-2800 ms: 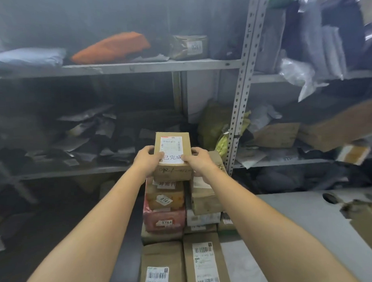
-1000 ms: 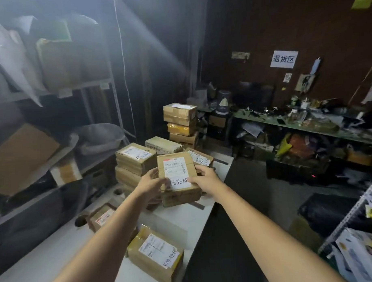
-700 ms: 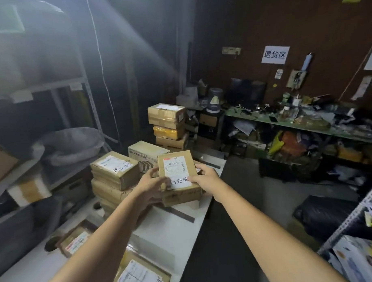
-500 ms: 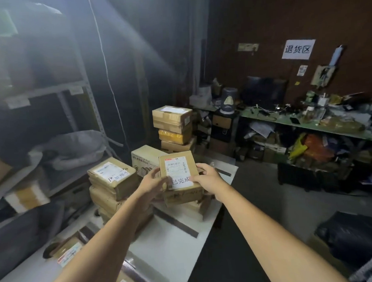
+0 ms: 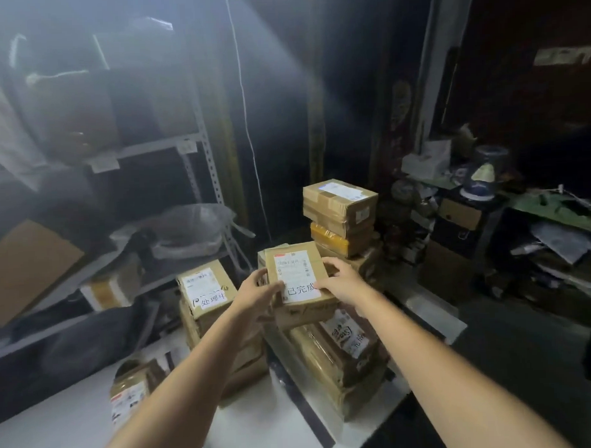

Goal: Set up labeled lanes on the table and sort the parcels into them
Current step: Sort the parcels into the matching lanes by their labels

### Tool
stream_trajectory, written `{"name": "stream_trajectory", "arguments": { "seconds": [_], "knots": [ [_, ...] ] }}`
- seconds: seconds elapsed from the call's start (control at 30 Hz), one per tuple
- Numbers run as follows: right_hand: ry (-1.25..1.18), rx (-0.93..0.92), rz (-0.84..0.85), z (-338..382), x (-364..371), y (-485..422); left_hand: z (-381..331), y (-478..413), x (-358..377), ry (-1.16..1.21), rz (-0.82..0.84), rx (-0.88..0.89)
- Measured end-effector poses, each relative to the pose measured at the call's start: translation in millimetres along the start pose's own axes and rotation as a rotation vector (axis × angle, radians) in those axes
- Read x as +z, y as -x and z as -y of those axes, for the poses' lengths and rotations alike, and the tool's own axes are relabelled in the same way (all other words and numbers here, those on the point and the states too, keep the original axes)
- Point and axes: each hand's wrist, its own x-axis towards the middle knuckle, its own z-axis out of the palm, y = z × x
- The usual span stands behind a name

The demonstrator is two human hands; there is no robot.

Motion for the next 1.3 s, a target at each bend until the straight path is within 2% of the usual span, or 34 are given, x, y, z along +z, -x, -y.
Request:
{"name": "stream_trajectory", "arguments": {
  "seconds": [0.17,0.4,0.8,1.07,1.3],
  "knots": [
    [0.026,-0.024,0.056,16.2,-1.5,-64.3,-12.7,-54.8,-1.3,-0.014,-0.094,0.026],
    [0.102,-0.038,0.140,29.3,-8.1,-139.1,-20.7,-117.6,1.6,0.102,-0.094,-0.052],
    [0.112,-0.032,0.337,0.6,-11.4,-245.8,-27.6,-183.0,38.8,0.115,-0.274,-0.205],
    [0.106,-0.050,0.521,-13.3,4.2,-266.3,-21.2,-182.1,48.9,0.033,-0.447,-0.292],
    [0.120,-0.065,0.565,-7.7,6.4,-271.1,-22.8,-183.7,50.4,0.009,-0.510,-0.322]
  ]
}}
